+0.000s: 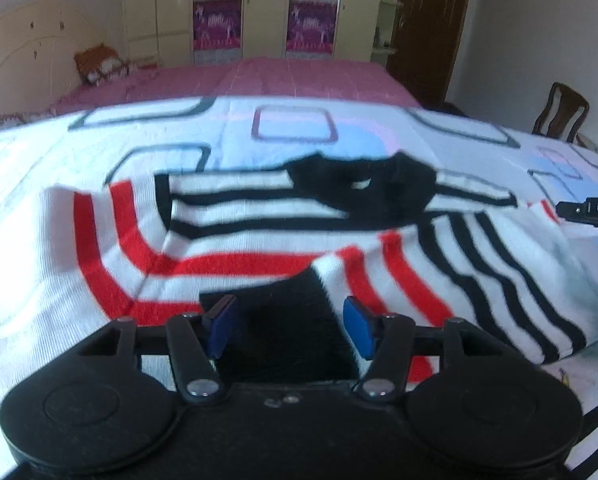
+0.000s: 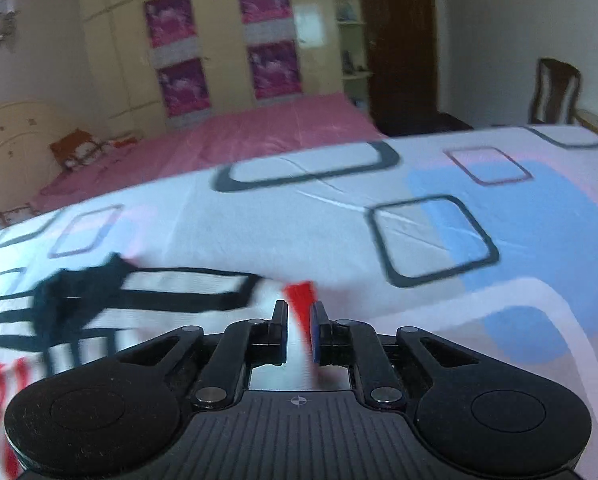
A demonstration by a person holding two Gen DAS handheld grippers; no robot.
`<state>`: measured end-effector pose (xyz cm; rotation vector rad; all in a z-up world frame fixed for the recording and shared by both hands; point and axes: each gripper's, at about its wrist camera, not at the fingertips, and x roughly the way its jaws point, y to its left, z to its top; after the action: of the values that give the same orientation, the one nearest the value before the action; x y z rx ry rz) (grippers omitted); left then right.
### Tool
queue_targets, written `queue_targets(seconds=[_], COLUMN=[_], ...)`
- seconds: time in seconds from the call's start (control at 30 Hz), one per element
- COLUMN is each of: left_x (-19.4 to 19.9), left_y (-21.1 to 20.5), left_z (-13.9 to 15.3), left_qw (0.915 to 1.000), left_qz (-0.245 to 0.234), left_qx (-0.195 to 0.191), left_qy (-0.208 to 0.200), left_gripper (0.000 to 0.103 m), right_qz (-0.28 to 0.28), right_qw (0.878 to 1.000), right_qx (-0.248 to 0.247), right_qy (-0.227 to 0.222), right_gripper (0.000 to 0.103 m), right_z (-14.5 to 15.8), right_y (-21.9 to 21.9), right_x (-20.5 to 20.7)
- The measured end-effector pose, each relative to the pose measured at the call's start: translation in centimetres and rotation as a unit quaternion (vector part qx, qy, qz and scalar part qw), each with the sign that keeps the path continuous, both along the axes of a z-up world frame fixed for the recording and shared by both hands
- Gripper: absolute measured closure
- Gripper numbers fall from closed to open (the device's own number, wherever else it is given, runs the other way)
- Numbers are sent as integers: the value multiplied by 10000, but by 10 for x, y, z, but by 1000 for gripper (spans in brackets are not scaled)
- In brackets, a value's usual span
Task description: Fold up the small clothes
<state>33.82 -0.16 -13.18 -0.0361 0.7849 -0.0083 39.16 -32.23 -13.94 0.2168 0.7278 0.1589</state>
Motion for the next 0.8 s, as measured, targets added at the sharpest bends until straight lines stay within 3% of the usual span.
queue_targets(seconds=[0.2, 0.27, 0.37, 0.43, 0.53, 0.67, 0.8], left_x=[19, 16, 12, 13, 13, 0, -24], left_y=[0, 9, 11, 12, 13, 20, 39], left_z=[-12, -17, -18, -17, -12, 0, 21], left_qw=[9994, 9994, 9992, 9990, 9985, 9975, 9973], left_qz=[159, 235, 280, 311, 410, 533, 655], left_qx=[163, 101, 163, 144, 76, -177, -232], left_qy=[271, 234, 255, 297, 367, 432, 240], left_gripper=[42, 42, 41, 41, 41, 40, 29], right_qz=[779, 911, 677, 597, 923, 737, 706], right_qw=[9965, 9939, 9962, 9965, 9941, 9951, 9964], right_qx=[-140, -606, -516, -517, -534, -584, -453], right_qy=[267, 156, 199, 274, 206, 303, 72], right_gripper=[92, 93, 103, 102, 102, 102, 101], right_z=[-15, -27, -30, -26, -21, -22, 0], right_y=[49, 58, 53, 55, 68, 67, 73], right_x=[-2, -1, 5, 2, -12, -12, -29])
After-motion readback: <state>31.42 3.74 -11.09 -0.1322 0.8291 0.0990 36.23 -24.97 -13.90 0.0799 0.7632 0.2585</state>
